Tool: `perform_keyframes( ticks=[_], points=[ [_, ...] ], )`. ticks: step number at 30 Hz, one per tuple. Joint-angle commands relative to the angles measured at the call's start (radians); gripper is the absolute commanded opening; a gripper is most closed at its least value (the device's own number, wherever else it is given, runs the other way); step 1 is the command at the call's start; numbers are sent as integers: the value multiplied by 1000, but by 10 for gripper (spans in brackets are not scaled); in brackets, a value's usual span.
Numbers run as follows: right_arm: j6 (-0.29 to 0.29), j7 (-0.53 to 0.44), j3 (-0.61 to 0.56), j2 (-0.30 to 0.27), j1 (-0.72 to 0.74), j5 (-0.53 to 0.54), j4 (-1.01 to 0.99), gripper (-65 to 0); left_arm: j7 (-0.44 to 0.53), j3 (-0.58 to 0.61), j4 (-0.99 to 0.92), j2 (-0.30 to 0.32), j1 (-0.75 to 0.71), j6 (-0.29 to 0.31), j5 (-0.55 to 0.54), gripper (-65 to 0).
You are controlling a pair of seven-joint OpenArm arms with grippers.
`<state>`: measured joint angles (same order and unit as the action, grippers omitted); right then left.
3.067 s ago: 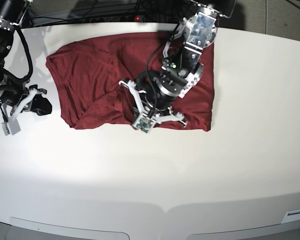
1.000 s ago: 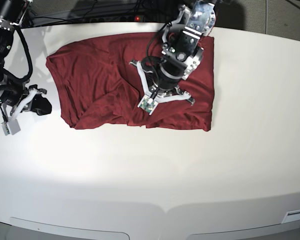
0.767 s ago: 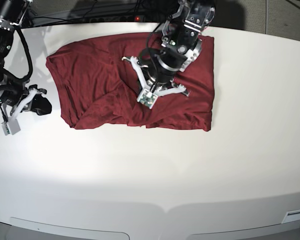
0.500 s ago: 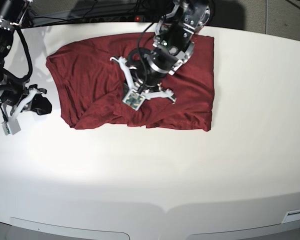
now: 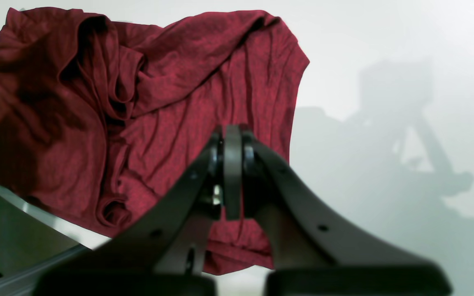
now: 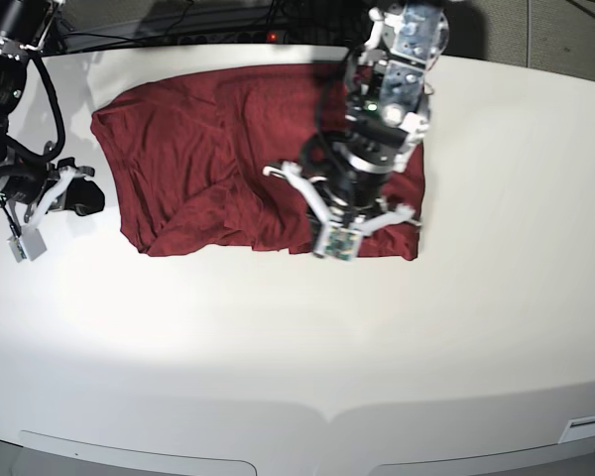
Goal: Fold the T-shirt properly
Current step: 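Release the fabric and raise the left gripper off the shirt, then grasp the shirt end with the right gripper and pull it straight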
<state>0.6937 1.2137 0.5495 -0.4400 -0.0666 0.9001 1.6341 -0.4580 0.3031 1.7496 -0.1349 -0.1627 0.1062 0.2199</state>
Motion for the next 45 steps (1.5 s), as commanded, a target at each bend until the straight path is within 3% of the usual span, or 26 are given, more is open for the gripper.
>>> perform_keyframes(
  ticks=[1,4,7,11,16,21,23,27,30,33,42,45],
  points=[
    [4,-7,7,-17,13,24,15,-650,21,-29,32,-11,-3,-1,-4,-650],
    [4,-7,7,-11,13,23,15,-650,25,-146,44,-11,-29,8,-5,-650],
    [4,8,7,1,13,20,11,-650,26,-267,44,-11,-53,73,-26,-650],
    [4,54,7,18,13,20,-11,-650,28,-431,44,-11,-76,159,-132,-650],
    [4,121,7,32,13,20,-43,-650,28,-616,44,-11,-109,379,-275,-650],
    [4,123,7,34,13,21,-71,-650,21,-750,44,2,-142,532,-399,-650],
    [4,120,7,36,13,20,-85,-650,9,-778,44,24,-160,565,-479,-650],
    [4,117,7,36,13,16,-103,-631,9,-788,44,64,-198,583,-549,-650],
    [4,107,7,32,14,16,-103,-423,3,-787,44,66,-212,583,-562,-650],
    [4,107,7,27,13,17,-103,-305,0,-787,44,66,-215,583,-562,-650],
    [4,93,7,30,13,-34,-103,-300,-35,-787,44,66,-214,583,-570,-650],
    [4,97,7,42,13,-34,-135,-300,-37,-787,44,66,-214,583,-570,-534]
  ],
)
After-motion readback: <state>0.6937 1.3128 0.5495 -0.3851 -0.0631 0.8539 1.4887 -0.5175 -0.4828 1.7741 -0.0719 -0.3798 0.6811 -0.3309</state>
